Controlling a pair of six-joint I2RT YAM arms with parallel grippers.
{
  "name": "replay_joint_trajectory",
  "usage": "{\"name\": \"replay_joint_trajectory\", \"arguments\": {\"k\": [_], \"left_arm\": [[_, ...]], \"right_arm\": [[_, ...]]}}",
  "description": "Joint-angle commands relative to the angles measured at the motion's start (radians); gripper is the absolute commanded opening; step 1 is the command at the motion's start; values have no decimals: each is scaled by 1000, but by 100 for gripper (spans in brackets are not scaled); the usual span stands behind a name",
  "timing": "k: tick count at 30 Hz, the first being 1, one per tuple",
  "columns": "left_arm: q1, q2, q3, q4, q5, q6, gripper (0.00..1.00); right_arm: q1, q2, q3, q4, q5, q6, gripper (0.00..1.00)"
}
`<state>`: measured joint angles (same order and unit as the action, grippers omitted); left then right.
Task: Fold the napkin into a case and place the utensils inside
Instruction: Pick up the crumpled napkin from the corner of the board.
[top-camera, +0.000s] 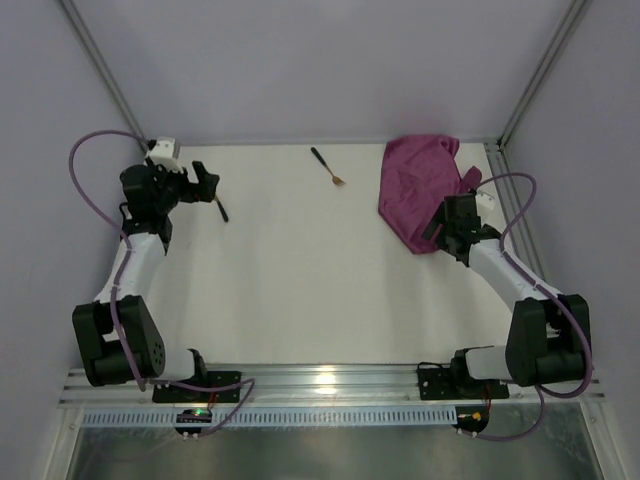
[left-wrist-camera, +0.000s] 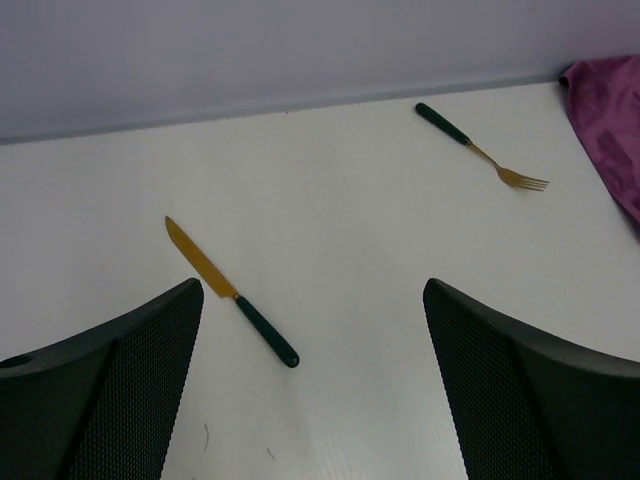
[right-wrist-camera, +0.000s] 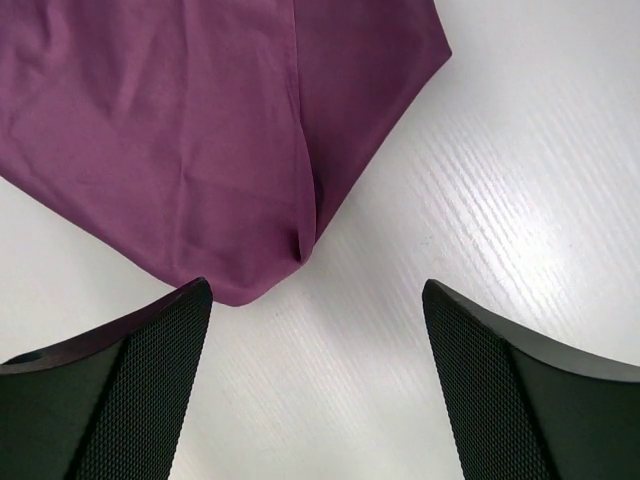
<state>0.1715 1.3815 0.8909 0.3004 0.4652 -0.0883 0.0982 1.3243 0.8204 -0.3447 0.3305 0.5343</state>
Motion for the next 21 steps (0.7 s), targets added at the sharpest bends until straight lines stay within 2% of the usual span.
{"name": "replay_joint_trajectory", "arguments": {"k": [1,2,6,12,14,15,16,19,20,21], "left_arm": [[-10,16,98,-444,79,76,92],[-29,16,127,-543,67,126,92],[-59,-16,160,-717,20,217,91],[-58,-62,192,-871,-10,256,91],[-59,-71,210,-897,-19,256,91],[-58,-71,217,-924,-19,256,91],[-58,-75,223,-938,-20,254,91],[-58,-81,240,-983,-13,257,91],[-59,-84,249,-994,-7,260,91],[-58,-87,256,-1010,-4,263,91]], "right_arm": [[-2,38,-13,-31,-45,84,89],[-3,68,-13,-21,-42,88,88],[-32,168,6,30,-88,105,81],[-46,309,88,70,-131,125,71],[-48,354,111,76,-131,128,62],[-48,365,115,79,-133,127,58],[-48,381,124,81,-133,127,45],[-48,388,137,81,-120,110,21],[-49,377,143,67,-113,102,4],[-48,366,151,56,-105,78,4]]}}
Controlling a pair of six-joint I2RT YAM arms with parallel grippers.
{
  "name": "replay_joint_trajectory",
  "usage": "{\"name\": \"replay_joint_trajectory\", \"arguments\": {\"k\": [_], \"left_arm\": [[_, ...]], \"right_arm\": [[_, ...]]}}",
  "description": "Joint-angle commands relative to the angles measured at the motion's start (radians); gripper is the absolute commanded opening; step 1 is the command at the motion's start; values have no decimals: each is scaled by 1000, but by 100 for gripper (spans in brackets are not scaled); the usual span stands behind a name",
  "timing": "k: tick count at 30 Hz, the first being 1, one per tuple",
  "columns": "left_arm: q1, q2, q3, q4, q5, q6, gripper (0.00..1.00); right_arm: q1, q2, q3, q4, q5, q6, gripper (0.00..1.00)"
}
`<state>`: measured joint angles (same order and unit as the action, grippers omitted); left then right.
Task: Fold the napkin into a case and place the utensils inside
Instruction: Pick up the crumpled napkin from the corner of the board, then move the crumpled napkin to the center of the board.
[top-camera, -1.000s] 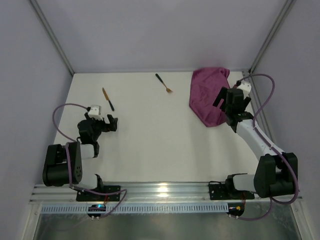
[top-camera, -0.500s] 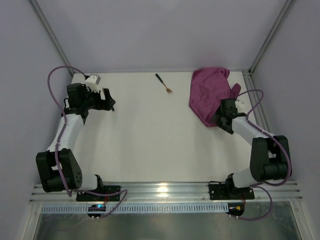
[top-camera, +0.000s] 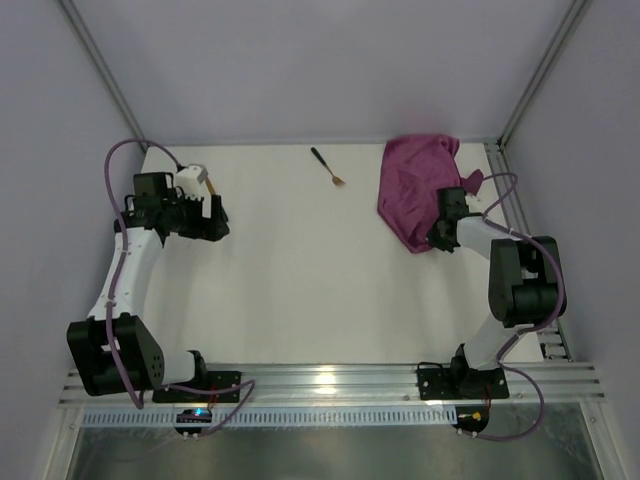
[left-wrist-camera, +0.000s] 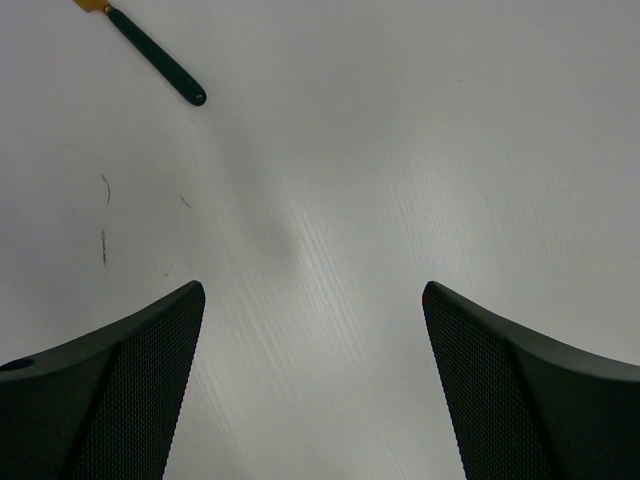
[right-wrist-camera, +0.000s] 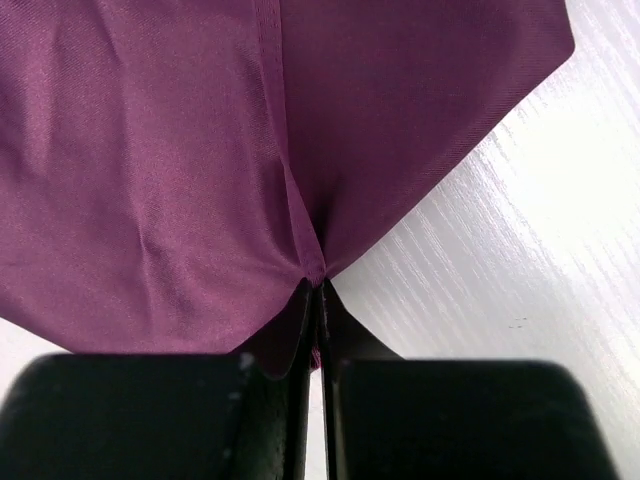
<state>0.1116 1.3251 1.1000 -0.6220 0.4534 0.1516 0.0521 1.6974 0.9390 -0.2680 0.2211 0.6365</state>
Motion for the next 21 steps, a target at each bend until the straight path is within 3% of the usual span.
{"name": "replay_joint_trajectory", "arguments": {"k": [1,6,11,17,21], "left_arm": [[0,-30,55,-106,11,26,91],[0,-53,145,-257,83,88,91],[0,-52,270,-398,139,129,91],[0,-61,414,-498,198,167,91],[0,-69,462,-547,229,189,91]], "right_arm": [[-1,-22,52,-31,9,-41,4],[51,-265,128,-129,89,-176,4],[293,-473,283,-183,182,-436,4],[510,-608,498,-229,20,-590,4],[606,-607,631,-209,-147,-577,4]]}}
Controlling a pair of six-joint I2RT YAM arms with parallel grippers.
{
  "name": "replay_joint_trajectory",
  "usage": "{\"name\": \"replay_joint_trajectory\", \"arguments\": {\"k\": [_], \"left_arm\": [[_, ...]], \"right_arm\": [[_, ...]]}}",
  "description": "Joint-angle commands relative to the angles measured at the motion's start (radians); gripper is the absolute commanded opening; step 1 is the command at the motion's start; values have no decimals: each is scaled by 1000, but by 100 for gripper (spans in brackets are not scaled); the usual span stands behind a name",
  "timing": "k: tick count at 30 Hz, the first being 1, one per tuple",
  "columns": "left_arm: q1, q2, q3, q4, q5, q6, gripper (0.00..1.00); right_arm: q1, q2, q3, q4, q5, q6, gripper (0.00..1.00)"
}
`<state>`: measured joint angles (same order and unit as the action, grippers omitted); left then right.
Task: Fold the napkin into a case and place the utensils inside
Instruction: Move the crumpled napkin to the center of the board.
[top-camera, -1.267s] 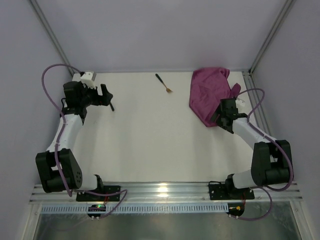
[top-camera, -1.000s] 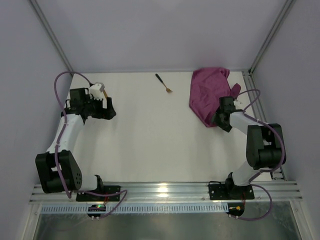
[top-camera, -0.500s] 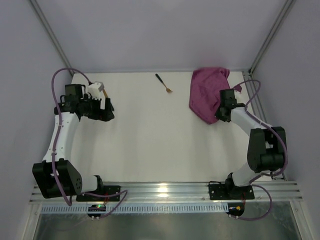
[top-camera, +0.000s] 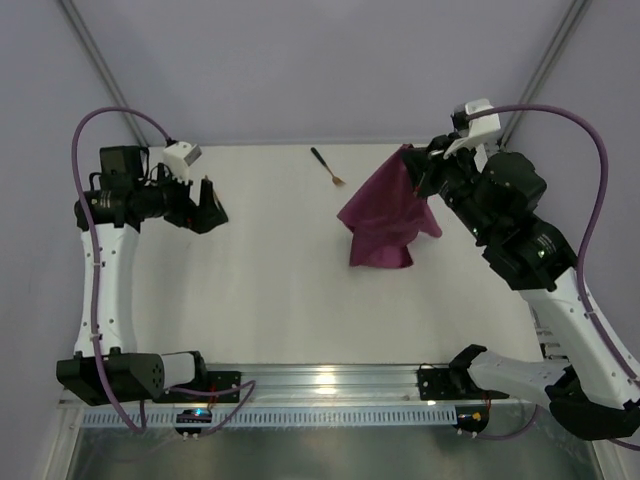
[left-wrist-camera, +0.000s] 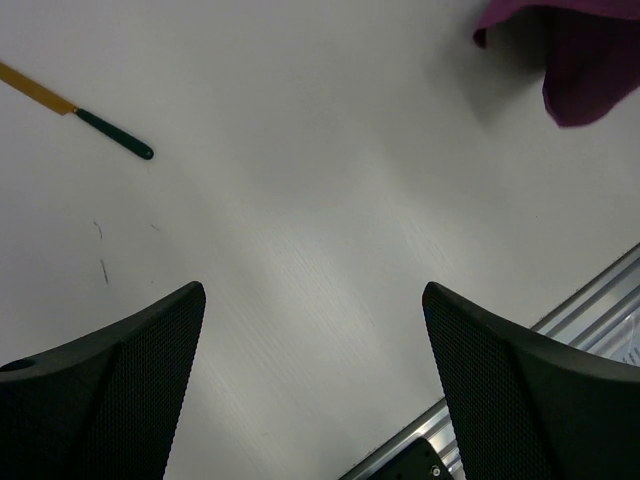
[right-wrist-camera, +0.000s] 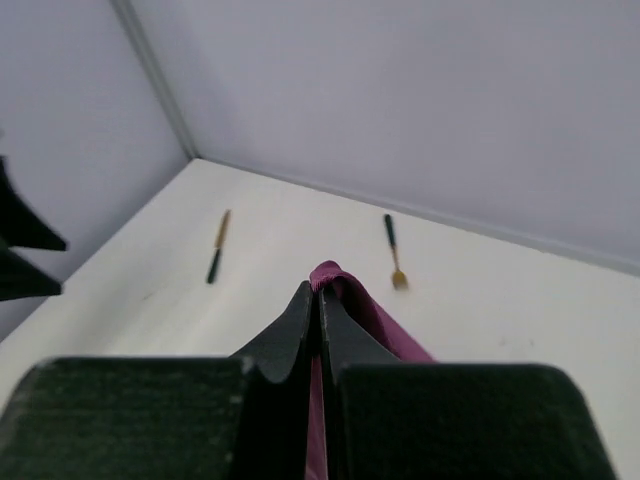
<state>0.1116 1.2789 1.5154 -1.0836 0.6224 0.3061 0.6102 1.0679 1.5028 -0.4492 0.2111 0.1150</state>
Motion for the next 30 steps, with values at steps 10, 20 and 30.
{"name": "replay_joint_trajectory", "arguments": {"k": [10,20,30], "left_arm": [[0,-13,26,-56,25,37,91],[-30,28,-211,42,-130,76,81],[-314,13,-520,16,-357,245,84]], "right_arm": [[62,251,132,64,-267,259,4],[-161,716,178,-28,-317,457,53],[-179,741,14,-158,-44,293,78]]}}
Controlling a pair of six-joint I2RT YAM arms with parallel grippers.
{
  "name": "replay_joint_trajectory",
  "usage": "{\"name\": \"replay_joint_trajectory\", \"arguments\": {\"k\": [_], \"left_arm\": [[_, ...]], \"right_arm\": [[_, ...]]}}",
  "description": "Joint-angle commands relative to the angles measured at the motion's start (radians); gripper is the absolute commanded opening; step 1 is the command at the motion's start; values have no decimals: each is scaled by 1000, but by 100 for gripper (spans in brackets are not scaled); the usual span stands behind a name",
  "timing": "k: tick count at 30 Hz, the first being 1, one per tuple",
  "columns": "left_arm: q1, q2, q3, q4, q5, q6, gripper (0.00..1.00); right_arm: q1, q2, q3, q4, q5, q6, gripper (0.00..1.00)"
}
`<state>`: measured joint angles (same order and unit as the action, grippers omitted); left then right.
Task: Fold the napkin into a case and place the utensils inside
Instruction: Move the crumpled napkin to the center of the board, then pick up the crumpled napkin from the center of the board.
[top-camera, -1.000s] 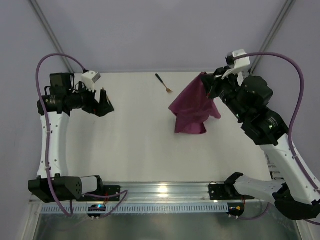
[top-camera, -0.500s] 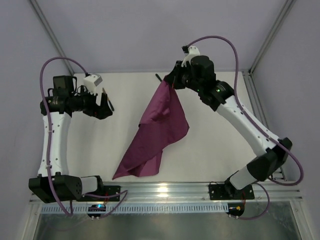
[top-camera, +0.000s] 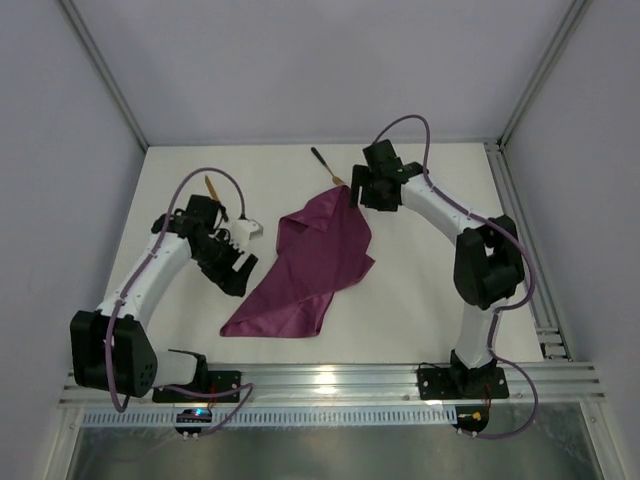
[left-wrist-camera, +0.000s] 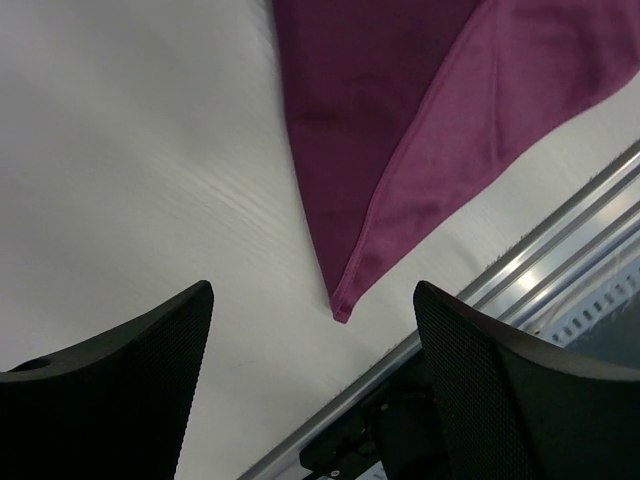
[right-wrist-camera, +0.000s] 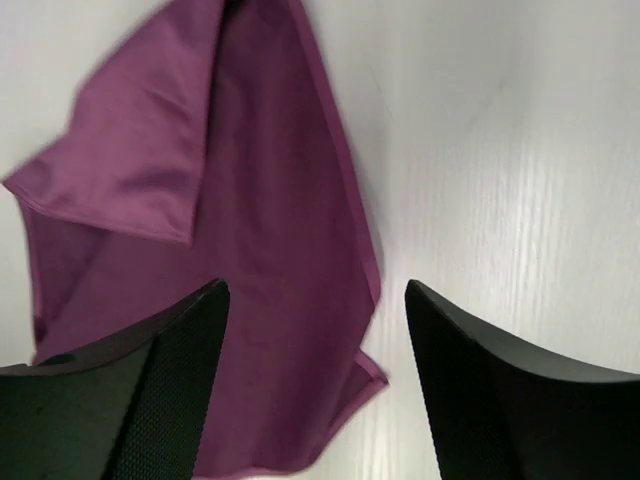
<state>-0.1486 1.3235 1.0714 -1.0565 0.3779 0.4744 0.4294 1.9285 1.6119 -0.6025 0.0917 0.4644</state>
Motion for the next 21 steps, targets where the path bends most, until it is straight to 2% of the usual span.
{"name": "replay_joint_trajectory", "arguments": {"k": [1,2,6,12,21], "left_arm": [[-77,-33,-100,-7,-135,81,84],[-77,-30,-122,3,-154,84,84],[-77,-36,-235,32,-230,87,81],[-108,-46,-320,62,-218,98,79],[-114,-26,-387,196,-218,46,72]], "right_arm": [[3,-131,-125,-6,78,-64,73],[3,-138,-153,-13,72,-70,61],[8,-140,-297,-14,19,-87,38],[32,-141,-398,32,-27,-73,36],[88,-112,-428,63,-49,-52,37]]}}
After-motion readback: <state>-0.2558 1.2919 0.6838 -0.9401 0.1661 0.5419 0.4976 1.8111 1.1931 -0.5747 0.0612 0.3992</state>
